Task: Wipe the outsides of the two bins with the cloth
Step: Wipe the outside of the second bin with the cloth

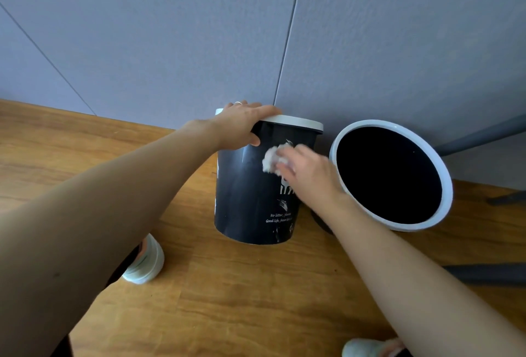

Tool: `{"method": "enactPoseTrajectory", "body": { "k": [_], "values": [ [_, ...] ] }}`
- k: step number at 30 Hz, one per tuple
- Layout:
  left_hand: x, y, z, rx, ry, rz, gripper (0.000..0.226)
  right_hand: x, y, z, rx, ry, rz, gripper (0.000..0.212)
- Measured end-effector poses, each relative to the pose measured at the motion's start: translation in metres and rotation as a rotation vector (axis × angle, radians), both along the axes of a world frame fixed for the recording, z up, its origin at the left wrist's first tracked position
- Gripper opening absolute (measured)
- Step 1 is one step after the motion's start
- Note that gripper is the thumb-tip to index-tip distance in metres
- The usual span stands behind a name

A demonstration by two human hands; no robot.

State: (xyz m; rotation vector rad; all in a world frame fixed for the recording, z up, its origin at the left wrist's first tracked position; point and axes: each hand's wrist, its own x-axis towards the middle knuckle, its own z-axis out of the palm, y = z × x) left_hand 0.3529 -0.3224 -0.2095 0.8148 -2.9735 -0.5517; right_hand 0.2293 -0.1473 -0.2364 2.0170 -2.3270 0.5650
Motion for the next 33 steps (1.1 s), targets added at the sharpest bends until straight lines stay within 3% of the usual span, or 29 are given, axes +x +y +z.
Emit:
{"method": "enactPoseTrajectory", "body": {
  "k": [5,11,20,27,33],
  "values": [
    [0.000,0.002,0.000,0.002,0.025,-0.008,0.069,-0.007,-0.021,0.017,-0.070,-0.073,-0.142,0.024],
    [0.001,0.001,0.000,0.013,0.013,0.003,0.070,0.006,0.017,-0.008,0.005,-0.075,0.019,0.022],
    [0.002,0.005,0.003,0.012,0.013,-0.010,0.070,-0.015,-0.013,0.003,-0.146,-0.195,-0.292,0.018],
    [0.003,0.002,0.006,0.037,-0.009,0.000,0.069,0.004,0.026,-0.015,-0.014,-0.104,0.005,0.019],
    [-0.001,0.005,0.005,-0.031,0.028,0.005,0.053,-0.006,0.007,0.000,-0.077,-0.071,-0.034,0.020]
  ]
}}
